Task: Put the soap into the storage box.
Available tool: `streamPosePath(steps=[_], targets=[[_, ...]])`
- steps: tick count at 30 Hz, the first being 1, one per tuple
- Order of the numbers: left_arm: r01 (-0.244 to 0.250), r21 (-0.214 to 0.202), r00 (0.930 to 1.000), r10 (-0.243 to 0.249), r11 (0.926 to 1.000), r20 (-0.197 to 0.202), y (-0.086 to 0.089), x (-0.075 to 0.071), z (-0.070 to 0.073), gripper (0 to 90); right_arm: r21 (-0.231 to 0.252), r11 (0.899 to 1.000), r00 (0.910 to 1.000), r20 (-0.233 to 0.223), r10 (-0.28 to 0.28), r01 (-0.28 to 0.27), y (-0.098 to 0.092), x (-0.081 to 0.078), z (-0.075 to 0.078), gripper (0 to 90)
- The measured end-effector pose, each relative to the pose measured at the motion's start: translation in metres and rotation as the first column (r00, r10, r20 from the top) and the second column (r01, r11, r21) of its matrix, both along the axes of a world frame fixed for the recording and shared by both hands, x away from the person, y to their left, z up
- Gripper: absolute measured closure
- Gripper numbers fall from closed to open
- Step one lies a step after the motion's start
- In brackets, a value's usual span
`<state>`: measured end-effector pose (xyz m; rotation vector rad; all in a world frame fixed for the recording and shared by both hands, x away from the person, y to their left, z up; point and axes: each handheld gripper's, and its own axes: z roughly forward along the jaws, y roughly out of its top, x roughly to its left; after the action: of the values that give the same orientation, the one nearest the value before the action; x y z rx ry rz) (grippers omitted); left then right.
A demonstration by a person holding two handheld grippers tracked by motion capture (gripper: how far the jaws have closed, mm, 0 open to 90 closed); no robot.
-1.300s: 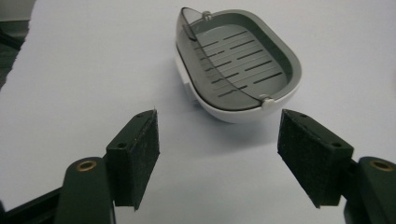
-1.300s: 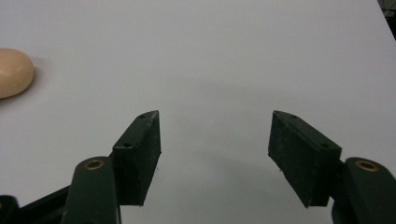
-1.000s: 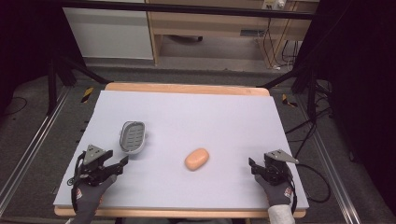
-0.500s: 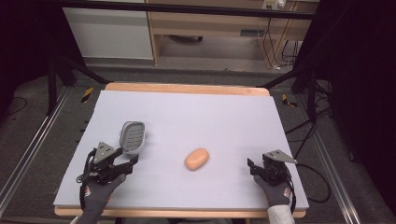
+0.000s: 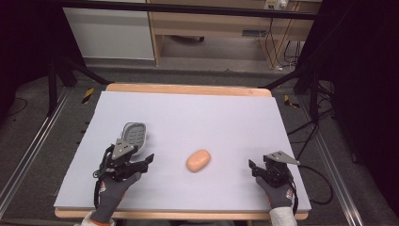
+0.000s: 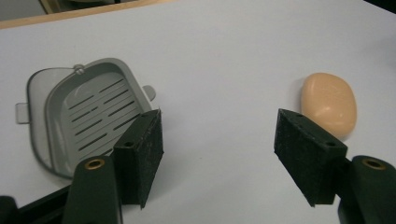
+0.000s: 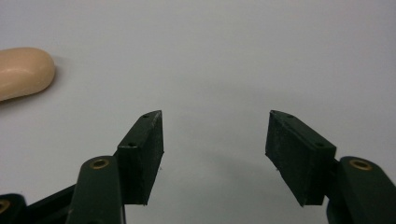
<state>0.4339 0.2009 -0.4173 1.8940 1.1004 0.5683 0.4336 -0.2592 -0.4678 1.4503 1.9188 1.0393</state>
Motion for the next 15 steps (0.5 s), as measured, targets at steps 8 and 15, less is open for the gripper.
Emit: streamPosePath(steps=[8, 15], targets=[[0.031, 0.008, 0.9995, -0.031, 0.9995, 0.012, -0.018, 0.006, 0.010, 31.0, -0.010, 1.000, 1.0000, 0.004, 0.005, -0.005, 0.001, 0.000, 0.000, 38.4], [0.065, 0.012, 0.9979, -0.065, 0.9978, 0.009, -0.031, 0.012, 0.016, 31.2, -0.011, 1.000, 0.9999, 0.015, 0.002, -0.002, 0.001, 0.000, 0.001, 39.7]])
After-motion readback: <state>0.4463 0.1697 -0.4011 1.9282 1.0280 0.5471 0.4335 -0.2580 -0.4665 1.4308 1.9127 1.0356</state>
